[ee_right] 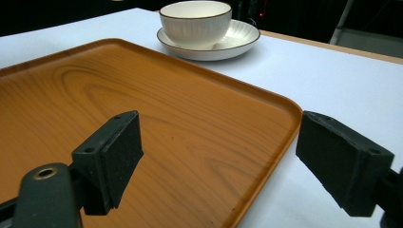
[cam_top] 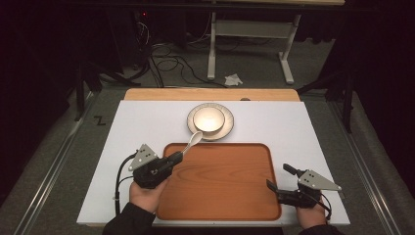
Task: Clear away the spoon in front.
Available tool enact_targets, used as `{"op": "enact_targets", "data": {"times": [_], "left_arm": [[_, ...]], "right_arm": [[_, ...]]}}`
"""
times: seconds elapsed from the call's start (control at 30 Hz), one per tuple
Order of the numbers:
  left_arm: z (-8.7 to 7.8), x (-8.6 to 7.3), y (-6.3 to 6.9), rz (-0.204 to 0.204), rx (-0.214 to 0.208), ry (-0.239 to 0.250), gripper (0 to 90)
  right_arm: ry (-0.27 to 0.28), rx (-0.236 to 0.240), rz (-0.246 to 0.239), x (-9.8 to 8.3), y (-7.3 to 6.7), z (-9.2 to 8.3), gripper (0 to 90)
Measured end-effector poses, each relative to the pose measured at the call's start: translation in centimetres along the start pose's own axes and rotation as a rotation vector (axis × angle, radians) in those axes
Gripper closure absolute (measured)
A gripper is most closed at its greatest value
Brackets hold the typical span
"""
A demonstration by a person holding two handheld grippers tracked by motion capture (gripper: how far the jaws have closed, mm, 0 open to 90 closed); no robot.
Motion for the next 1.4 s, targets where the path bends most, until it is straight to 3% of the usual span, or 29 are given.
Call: {"op": "enact_targets", "data": {"times": [0.27,0.37,0.47,0.53,0.8,1.13,1.4], "left_arm": [[-2.0,-2.6,1.1,0.01,-0.012,0.019,85.8],[-2.7,-4.8,2.1,0.001,-0.047,0.042,85.8],[-3.1,-4.8,3.2,0.065,-0.037,0.045,85.8],[-3.1,-4.7,3.4,0.059,-0.047,0.056,85.8],[-2.5,-5.1,3.6,0.053,-0.078,0.042,85.8],[-1.4,-5.8,3.1,0.012,-0.106,0.021,85.8],[0.6,-6.8,3.0,0.0,-0.12,-0.043,85.7]], "right_arm": [[-0.005,-0.007,0.004,-0.1,0.0,0.1,16.3],[-0.002,-0.01,0.005,-0.2,0.0,0.0,16.4],[-0.002,-0.013,0.01,-0.2,0.0,0.0,16.3],[-0.006,-0.015,0.012,-0.3,0.0,0.0,16.4],[-0.007,-0.017,0.018,-0.3,0.1,0.0,16.4],[-0.003,-0.01,0.01,-0.3,0.1,0.0,16.4],[-0.008,-0.006,0.002,-0.3,0.0,0.1,16.4]]}}
Point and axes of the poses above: each handheld gripper's, and its own axes: z roughly forward along the jaws, x roughly out of its top, y roughly to its right, the point moved 6 cm from there along z, roughly forward along the jaws, and after that the axes turned 8 degrees about -y, right-handed, at the moved point
